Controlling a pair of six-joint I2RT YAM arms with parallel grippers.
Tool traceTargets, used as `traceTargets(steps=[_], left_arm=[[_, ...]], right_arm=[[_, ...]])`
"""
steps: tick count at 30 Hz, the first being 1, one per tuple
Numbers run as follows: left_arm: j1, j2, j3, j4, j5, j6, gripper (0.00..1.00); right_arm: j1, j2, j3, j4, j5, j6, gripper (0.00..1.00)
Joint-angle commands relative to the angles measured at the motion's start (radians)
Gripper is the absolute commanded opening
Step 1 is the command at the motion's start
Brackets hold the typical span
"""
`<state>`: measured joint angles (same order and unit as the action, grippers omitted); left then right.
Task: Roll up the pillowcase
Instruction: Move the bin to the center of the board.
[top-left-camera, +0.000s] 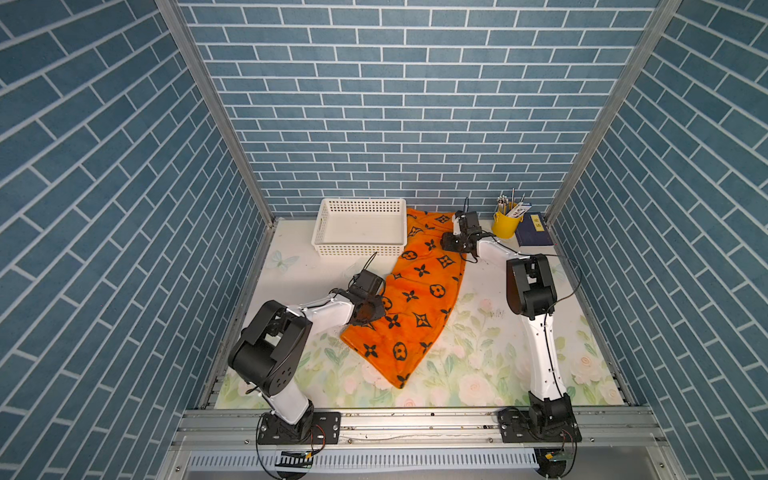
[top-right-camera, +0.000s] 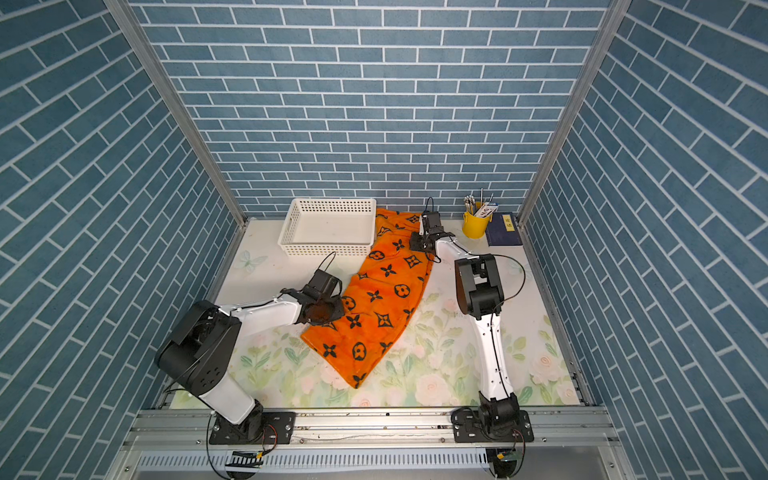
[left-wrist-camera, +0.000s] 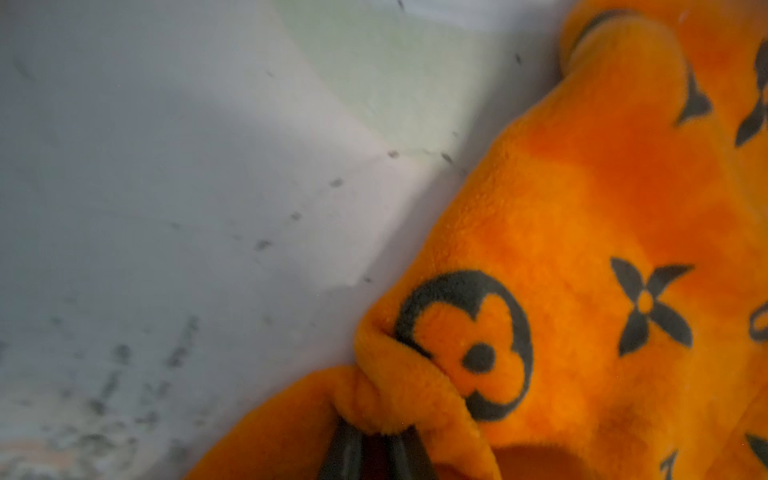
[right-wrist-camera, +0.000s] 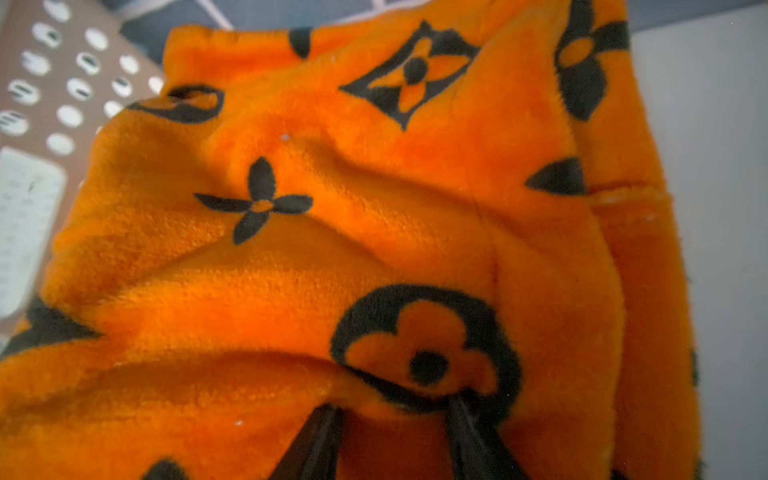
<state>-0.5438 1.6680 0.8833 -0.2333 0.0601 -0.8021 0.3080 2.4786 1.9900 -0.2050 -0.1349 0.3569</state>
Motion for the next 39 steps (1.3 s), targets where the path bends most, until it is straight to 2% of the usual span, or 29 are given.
traceTargets(steps=[1,6,9,12,15,16,18,21,24,31,34,39], left_arm=[[-0.010,-0.019,0.094,-0.123,0.013,-0.008,0.29],[-0.010,-0.079,0.118,-0.201,-0.017,0.085,0.33],[-0.009,-0.107,0.056,-0.227,-0.047,0.124,0.34],[-0.006,-0.137,-0.017,-0.242,-0.086,0.142,0.41],[0.003,-0.165,-0.070,-0.265,-0.117,0.153,0.48],[0.006,-0.177,-0.090,-0.267,-0.115,0.153,0.56],[0.011,-0.202,-0.128,-0.269,-0.117,0.149,0.64],[0.022,-0.227,-0.167,-0.265,-0.109,0.153,0.66],[0.027,-0.227,-0.189,-0.232,-0.049,0.161,0.65],[0.028,-0.220,-0.216,-0.237,-0.034,0.157,0.53],[0.033,-0.236,-0.232,-0.233,-0.026,0.160,0.35],[0.033,-0.283,-0.221,-0.225,-0.006,0.153,0.09]], right_arm=[[-0.010,0.040,0.120,-0.176,0.074,-0.065,0.48],[0.014,-0.146,-0.019,-0.154,0.106,-0.073,0.53],[0.056,-0.296,-0.201,-0.114,0.129,-0.073,0.53],[0.119,-0.459,-0.441,-0.030,0.143,-0.068,0.53],[0.173,-0.539,-0.630,0.045,0.131,-0.036,0.53],[0.185,-0.553,-0.679,0.069,0.127,-0.027,0.53],[0.205,-0.560,-0.758,0.101,0.129,-0.007,0.52],[0.216,-0.542,-0.810,0.119,0.141,-0.004,0.52],[0.215,-0.520,-0.817,0.133,0.183,-0.036,0.52],[0.211,-0.487,-0.728,0.127,0.259,-0.137,0.56],[0.215,-0.523,-0.718,0.123,0.261,-0.157,0.58],[0.296,-0.719,-0.873,0.208,0.274,-0.197,0.67]])
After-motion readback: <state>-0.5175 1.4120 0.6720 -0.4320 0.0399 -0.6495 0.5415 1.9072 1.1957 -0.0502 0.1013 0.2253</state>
